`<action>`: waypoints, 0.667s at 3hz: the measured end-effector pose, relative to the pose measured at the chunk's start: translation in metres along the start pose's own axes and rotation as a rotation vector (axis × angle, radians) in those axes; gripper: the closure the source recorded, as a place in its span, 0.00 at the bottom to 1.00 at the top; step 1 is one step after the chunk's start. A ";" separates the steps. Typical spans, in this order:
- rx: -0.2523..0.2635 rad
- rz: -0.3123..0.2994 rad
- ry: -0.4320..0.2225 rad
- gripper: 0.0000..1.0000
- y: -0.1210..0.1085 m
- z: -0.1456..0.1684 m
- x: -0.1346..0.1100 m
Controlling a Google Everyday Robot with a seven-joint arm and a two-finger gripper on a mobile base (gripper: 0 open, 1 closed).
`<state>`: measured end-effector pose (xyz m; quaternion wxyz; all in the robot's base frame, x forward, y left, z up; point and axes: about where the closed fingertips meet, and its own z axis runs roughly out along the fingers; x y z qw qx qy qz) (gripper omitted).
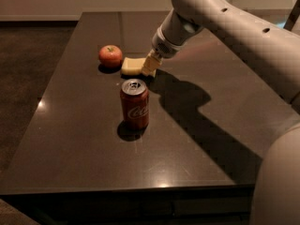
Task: Move sponge near apple
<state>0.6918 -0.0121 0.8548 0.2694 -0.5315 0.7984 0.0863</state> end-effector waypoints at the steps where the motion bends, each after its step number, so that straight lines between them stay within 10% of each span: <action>1: -0.004 -0.001 0.002 0.36 0.001 0.002 0.000; 2: -0.007 -0.002 0.003 0.13 0.002 0.005 0.000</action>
Offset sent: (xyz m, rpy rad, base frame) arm -0.0002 0.0015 -0.0018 -0.0006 0.0028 0.0025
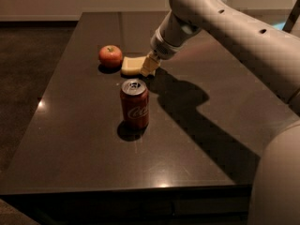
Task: Move sponge near apple
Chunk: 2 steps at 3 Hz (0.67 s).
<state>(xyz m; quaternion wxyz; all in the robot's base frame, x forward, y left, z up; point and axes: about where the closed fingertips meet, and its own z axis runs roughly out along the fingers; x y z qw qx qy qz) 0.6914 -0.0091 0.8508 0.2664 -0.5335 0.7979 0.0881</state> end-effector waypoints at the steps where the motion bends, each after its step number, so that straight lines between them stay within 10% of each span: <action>1: -0.003 -0.001 0.002 0.00 0.001 0.002 0.000; 2: -0.003 -0.001 0.002 0.00 0.001 0.002 0.000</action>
Offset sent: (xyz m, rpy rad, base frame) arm -0.0002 0.0012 -0.0018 -0.0007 0.0028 0.0022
